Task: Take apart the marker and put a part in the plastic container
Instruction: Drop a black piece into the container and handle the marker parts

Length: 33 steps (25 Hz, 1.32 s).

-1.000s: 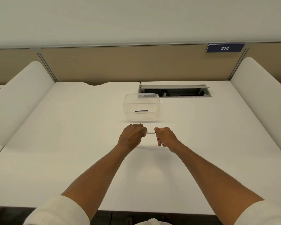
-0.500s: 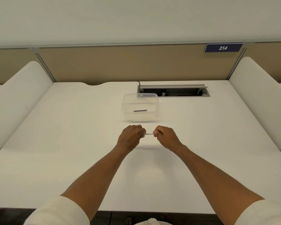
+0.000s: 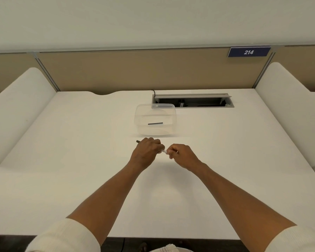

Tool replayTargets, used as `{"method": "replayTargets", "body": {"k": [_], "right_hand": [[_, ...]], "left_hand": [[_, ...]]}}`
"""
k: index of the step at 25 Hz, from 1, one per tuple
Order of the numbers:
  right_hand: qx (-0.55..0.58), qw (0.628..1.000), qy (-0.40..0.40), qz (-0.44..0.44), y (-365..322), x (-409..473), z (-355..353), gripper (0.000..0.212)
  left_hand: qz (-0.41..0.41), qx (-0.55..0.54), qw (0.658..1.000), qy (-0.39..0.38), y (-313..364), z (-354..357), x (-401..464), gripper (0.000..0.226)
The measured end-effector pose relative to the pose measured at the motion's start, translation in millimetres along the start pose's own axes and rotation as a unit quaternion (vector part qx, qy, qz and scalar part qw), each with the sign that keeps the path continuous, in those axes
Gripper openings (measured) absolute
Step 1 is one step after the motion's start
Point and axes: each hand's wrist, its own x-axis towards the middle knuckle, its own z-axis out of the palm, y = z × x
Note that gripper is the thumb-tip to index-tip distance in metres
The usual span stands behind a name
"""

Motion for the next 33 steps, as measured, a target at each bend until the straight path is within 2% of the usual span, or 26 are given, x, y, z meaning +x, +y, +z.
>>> {"method": "replayTargets", "body": {"k": [4,6,8,9,11,14,19,24,33], "right_hand": [[-0.021,1.0,-0.01,-0.008,2.1,3.6,-0.2,0.013],[-0.025,1.0,-0.002,0.005,4.1,4.5,-0.6,0.014],[-0.009,1.0,0.007,0.029,8.3,3.8,-0.3,0.014],[0.004,0.999,0.01,0.044,11.6,2.7,0.0,0.014],[0.034,0.997,0.01,0.073,18.1,-0.1,2.5,0.013],[0.051,0.994,-0.001,0.094,23.8,-3.5,5.8,0.012],[0.044,0.993,-0.02,0.104,29.9,-9.0,7.3,0.013],[0.066,0.985,-0.052,0.149,30.5,-8.4,8.9,0.013],[0.116,0.976,-0.077,0.165,36.5,-3.3,10.8,0.015]], "left_hand": [[0.018,-0.027,0.999,0.021,3.3,5.1,4.1,0.015],[-0.036,-0.081,0.992,0.094,4.6,6.6,3.9,0.021],[-0.166,-0.174,0.955,0.174,5.8,7.6,2.4,0.025],[-0.227,-0.221,0.929,0.19,6.6,10.5,2.3,0.022],[-0.315,-0.28,0.891,0.17,9.8,19.2,1.1,0.017],[-0.385,-0.361,0.841,0.121,15.0,32.3,3.3,0.019],[-0.4,-0.401,0.823,0.045,10.4,41.9,11.7,0.048],[-0.374,-0.517,0.769,-0.046,4.4,44.4,18.1,0.075],[-0.359,-0.523,0.772,-0.034,11.5,41.4,39.1,0.057]]}}
